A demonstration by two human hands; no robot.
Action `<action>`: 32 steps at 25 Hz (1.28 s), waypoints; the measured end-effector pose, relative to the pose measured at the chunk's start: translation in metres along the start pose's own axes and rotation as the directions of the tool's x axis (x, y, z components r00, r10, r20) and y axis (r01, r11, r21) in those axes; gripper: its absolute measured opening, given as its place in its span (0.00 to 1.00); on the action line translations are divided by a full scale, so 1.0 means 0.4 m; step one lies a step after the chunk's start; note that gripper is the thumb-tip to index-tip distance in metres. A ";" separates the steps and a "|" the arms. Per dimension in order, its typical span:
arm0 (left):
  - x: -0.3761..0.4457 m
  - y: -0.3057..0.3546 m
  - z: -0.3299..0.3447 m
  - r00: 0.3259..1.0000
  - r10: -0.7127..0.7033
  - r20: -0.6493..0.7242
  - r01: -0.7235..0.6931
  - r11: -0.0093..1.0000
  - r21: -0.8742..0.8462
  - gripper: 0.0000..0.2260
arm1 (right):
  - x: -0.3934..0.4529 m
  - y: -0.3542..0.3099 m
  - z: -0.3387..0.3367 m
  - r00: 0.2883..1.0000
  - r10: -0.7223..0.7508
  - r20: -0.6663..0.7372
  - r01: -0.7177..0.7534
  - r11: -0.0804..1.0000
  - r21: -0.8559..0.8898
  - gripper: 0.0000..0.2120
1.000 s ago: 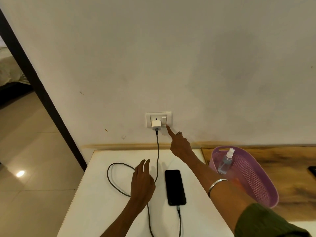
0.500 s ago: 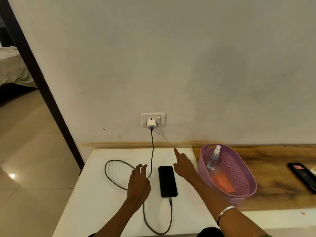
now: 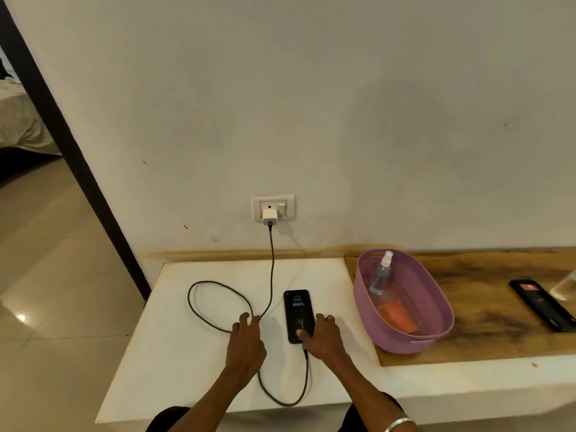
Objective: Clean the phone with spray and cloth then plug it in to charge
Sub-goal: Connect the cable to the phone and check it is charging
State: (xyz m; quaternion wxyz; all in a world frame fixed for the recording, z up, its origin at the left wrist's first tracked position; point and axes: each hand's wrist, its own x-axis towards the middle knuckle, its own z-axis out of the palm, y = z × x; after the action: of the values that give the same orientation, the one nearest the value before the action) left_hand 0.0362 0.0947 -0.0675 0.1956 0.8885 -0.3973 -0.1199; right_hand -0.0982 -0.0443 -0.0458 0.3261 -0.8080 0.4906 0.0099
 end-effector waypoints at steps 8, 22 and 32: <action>-0.008 -0.017 0.038 0.996 -0.089 -0.018 0.084 0.974 -0.209 0.20 | -0.034 -0.012 0.109 0.975 0.052 -0.214 -0.085 0.986 -0.146 0.45; 0.025 -0.019 0.037 0.973 -0.216 -0.085 0.173 0.918 -0.358 0.18 | -0.029 -0.012 0.143 0.952 0.054 -0.302 -0.080 0.994 -0.076 0.35; 0.045 -0.029 0.023 0.978 -0.209 -0.002 0.205 0.960 -0.191 0.17 | 0.018 -0.013 0.115 0.967 0.021 -0.254 -0.048 0.994 -0.100 0.32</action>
State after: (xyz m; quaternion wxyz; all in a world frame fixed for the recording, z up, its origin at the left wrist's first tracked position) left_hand 0.0523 0.0861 -0.0819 0.2700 0.9037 -0.2871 -0.1672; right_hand -0.0763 -0.0237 -0.0816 0.2176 -0.8102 0.5407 -0.0614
